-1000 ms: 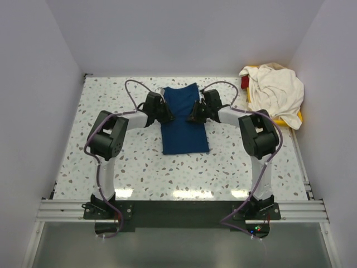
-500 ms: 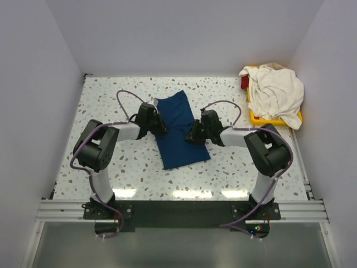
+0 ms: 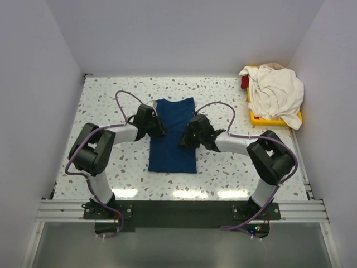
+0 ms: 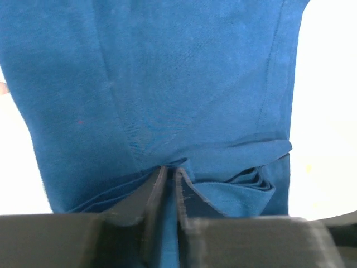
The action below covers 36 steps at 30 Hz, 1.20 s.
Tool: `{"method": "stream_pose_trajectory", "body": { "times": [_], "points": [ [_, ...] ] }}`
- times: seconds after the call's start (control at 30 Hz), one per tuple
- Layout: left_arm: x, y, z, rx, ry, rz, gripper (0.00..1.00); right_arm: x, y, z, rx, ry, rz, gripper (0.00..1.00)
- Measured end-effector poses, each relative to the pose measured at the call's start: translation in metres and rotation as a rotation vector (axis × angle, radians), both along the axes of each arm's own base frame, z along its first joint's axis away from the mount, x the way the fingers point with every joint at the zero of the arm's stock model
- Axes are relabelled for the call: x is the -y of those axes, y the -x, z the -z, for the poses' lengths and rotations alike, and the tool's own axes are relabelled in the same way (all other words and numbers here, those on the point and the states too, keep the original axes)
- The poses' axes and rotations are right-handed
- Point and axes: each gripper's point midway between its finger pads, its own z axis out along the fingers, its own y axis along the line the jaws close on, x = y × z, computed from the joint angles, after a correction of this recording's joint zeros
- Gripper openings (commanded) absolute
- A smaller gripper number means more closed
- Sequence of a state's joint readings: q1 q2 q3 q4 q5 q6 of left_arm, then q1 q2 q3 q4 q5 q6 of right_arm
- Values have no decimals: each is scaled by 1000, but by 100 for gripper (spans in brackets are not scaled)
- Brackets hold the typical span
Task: Fold and stack the t-shirts
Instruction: Fold the tshirt
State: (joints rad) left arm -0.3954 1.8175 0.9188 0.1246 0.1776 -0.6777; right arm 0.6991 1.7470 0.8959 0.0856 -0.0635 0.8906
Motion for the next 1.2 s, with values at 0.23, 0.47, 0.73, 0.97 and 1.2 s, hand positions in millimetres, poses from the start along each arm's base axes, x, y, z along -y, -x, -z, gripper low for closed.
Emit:
{"method": "stream_pose_trajectory", "body": {
  "times": [0.23,0.47,0.73,0.97,1.2],
  "points": [
    [6,-29,-40,71,-6,22,44,26,-82,-53,134,10,56,32],
    [9,-44,-117,217,46,17,23,39,-92,-60,160,80,-5,32],
    [-16,8,-80,112,-5,-4,11,54,-66,-31,102,205,-86,38],
    [-28,31,-45,17,-54,-13,9,60,-58,-11,58,255,-114,39],
    [-30,30,-39,8,-70,-24,8,60,-54,10,20,296,-136,39]
  ]
}}
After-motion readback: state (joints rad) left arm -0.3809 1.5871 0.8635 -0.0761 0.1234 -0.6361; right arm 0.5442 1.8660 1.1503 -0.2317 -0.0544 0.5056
